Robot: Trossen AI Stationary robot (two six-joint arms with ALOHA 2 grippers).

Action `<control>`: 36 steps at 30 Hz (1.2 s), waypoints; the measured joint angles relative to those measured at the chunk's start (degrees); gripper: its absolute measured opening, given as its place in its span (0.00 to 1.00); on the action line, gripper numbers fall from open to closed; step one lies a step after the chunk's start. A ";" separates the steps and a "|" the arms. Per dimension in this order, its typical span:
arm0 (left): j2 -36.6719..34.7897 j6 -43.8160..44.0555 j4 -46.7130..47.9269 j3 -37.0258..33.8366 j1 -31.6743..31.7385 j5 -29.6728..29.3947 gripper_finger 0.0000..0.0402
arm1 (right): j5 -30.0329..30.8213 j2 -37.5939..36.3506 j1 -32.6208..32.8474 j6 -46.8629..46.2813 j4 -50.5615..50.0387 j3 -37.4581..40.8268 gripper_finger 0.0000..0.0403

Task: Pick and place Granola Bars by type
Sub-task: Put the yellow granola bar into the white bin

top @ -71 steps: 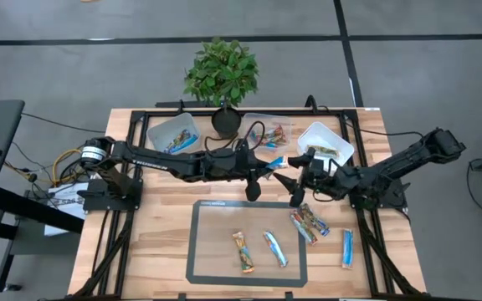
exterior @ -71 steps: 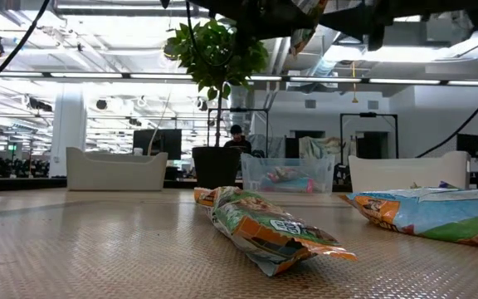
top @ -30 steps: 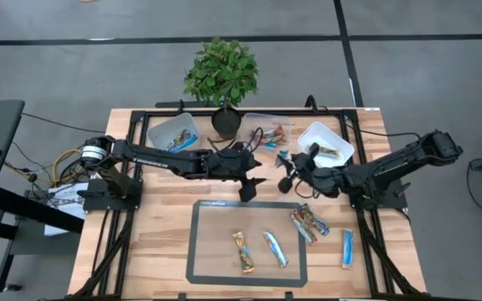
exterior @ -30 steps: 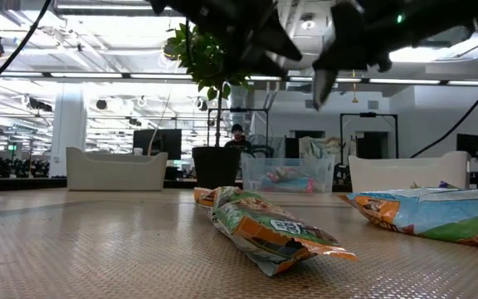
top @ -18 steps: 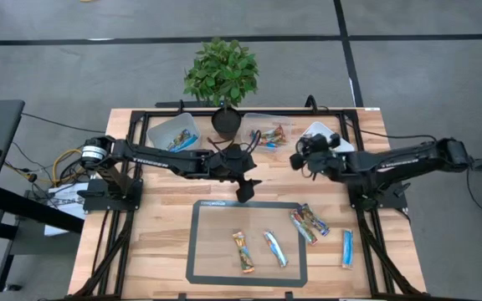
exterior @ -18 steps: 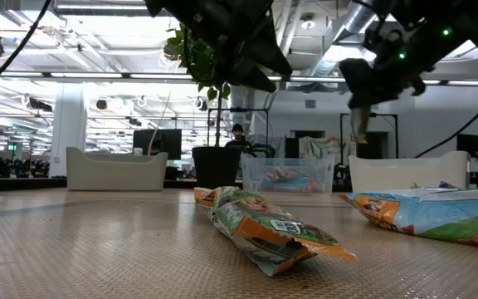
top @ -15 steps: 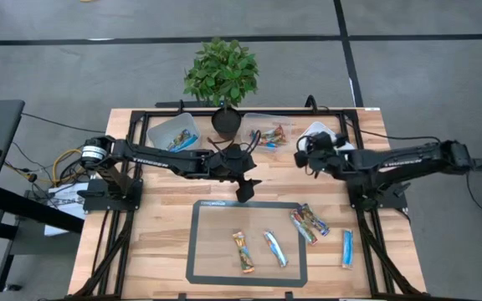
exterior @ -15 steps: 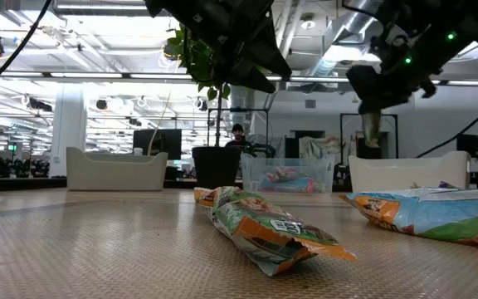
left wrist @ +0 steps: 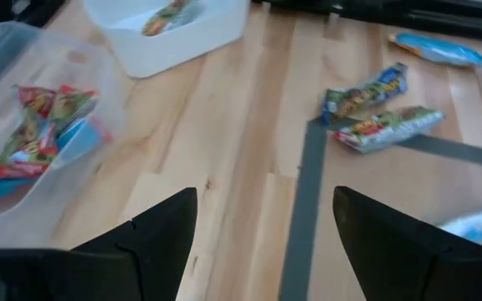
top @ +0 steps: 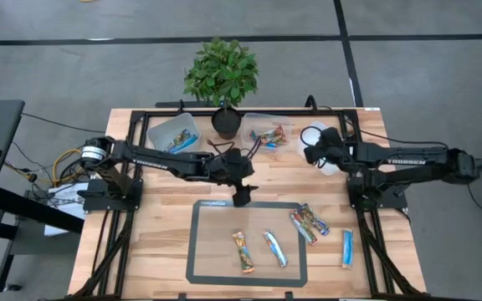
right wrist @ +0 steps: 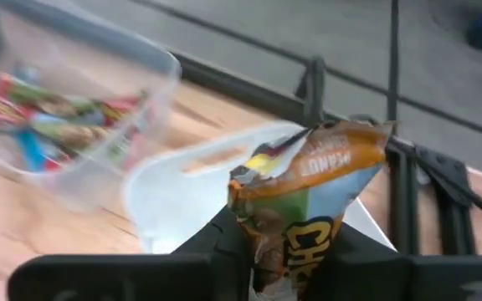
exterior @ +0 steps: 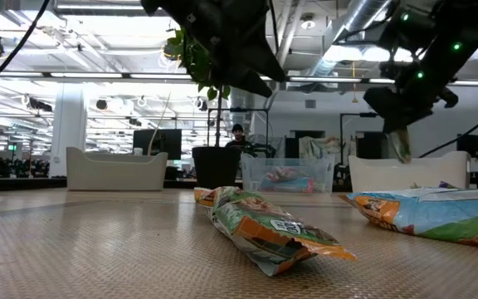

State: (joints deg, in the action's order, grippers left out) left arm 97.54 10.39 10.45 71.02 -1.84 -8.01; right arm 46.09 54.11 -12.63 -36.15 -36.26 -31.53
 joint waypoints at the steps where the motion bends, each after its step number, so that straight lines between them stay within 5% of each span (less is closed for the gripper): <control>1: 0.00 -0.66 0.03 0.00 -0.40 0.15 0.68 | -0.78 0.18 -0.99 0.01 -0.83 0.00 0.16; 11: 0.00 -4.50 1.04 0.00 -2.27 0.28 0.68 | -8.74 0.69 -7.35 0.58 -4.27 0.00 0.48; 17: 0.00 -8.18 5.76 0.00 -3.10 6.91 0.68 | -8.99 0.66 -7.33 0.69 -4.26 0.00 0.65; 25: 0.00 -18.21 11.77 0.00 -7.35 10.15 0.68 | -15.33 0.56 -2.70 2.21 -2.04 0.00 0.69; 36: 1.79 -30.02 11.69 0.13 -16.12 -0.70 0.68 | -23.20 0.56 8.56 3.66 11.44 0.00 0.69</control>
State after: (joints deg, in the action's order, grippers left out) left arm 99.33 -19.63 22.14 71.16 -17.97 -8.71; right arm 22.89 54.68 -4.07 -32.49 -24.82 -31.53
